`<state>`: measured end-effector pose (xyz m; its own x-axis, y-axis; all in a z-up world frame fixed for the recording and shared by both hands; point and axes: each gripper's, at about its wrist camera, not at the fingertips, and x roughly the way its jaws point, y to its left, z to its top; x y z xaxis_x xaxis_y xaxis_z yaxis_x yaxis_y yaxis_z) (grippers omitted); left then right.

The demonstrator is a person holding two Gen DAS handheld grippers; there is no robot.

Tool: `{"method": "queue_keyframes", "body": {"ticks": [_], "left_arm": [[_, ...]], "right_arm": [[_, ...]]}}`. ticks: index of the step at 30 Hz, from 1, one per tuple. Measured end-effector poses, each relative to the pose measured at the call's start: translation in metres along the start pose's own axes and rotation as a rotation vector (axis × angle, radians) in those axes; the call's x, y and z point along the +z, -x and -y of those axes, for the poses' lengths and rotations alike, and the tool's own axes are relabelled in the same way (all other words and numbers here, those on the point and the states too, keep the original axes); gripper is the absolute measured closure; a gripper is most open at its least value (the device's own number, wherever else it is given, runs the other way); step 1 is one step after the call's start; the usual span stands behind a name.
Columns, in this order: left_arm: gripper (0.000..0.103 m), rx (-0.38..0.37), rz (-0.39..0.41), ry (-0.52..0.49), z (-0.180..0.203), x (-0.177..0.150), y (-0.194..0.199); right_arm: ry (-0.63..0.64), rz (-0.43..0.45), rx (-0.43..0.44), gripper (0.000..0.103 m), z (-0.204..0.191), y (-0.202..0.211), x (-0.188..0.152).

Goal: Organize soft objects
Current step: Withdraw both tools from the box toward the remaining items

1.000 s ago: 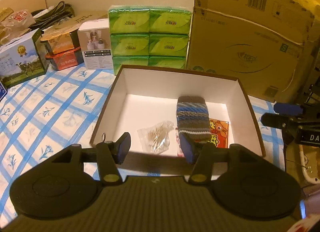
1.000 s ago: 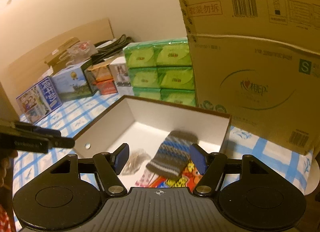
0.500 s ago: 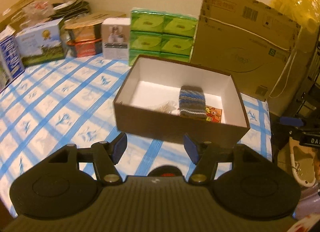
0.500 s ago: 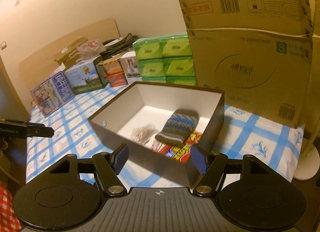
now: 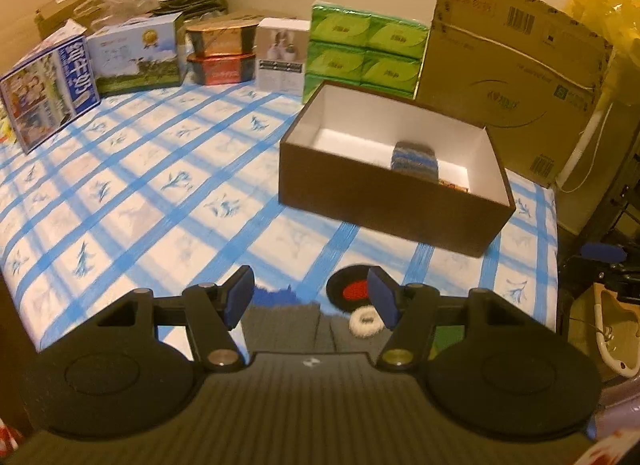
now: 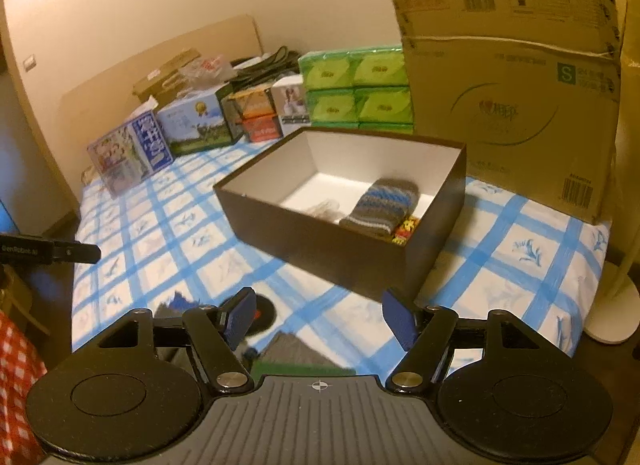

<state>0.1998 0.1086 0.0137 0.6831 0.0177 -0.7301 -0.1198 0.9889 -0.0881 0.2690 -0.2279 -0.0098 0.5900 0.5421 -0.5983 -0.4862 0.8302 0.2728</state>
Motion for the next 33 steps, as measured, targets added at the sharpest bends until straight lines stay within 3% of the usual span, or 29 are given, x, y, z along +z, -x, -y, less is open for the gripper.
{"method": "queue_keyframes", "body": {"ticks": [7,17,33], "left_arm": [[0.043,0.026,-0.03,0.023,-0.002,-0.034,0.007],[0.043,0.058,-0.088,0.044,-0.006,-0.072,0.003],[0.043,0.025,-0.113,-0.012,0.015,-0.086,-0.026]], "right_arm": [[0.073,-0.045,-0.009,0.02,-0.013,-0.001,-0.026],[0.142,-0.125,0.01,0.018,-0.026,-0.013,-0.058],[0.263,-0.201,0.006,0.017,-0.041,-0.043,-0.082]]}}
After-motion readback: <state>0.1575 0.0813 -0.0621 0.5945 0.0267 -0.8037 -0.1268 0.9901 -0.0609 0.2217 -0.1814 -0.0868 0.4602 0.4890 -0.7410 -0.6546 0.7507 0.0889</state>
